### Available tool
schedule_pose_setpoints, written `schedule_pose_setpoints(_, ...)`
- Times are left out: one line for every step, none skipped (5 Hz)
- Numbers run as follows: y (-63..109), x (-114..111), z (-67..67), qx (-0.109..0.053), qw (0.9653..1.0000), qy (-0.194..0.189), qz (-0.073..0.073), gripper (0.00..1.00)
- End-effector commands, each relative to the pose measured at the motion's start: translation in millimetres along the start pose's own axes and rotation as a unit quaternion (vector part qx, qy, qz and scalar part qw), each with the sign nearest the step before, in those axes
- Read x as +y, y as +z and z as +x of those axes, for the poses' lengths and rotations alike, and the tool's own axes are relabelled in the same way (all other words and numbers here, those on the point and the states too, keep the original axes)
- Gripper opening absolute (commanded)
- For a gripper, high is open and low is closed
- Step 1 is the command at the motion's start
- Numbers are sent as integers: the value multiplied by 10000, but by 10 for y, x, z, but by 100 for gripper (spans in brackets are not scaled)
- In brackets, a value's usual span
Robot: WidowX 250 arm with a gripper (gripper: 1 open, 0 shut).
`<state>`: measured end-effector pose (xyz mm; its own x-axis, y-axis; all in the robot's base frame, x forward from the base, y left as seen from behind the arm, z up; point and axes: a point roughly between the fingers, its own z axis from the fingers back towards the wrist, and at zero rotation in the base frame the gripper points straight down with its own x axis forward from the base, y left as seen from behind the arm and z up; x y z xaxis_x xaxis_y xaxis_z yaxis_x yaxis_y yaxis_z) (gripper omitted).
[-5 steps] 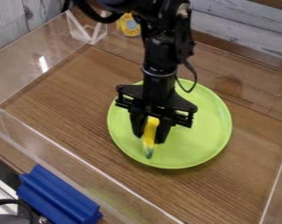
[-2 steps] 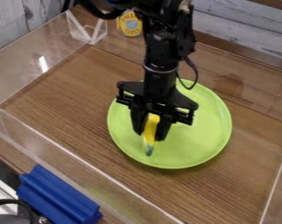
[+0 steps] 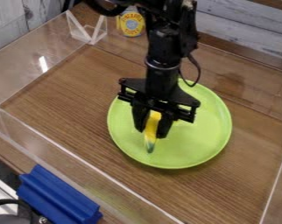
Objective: Remove the banana from inside the green plate and put it on the table
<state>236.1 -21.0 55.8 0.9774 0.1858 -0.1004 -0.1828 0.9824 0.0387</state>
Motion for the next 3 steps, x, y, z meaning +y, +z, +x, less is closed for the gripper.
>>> schedule_pose_setpoints(198,-25,82,-320,9994,-74,-46,0)
schedule_pose_setpoints(227,-19,77,-296,9995,-100,-28,0)
schedule_pose_setpoints(252,-14,70,-272,9995,-131,-12,0)
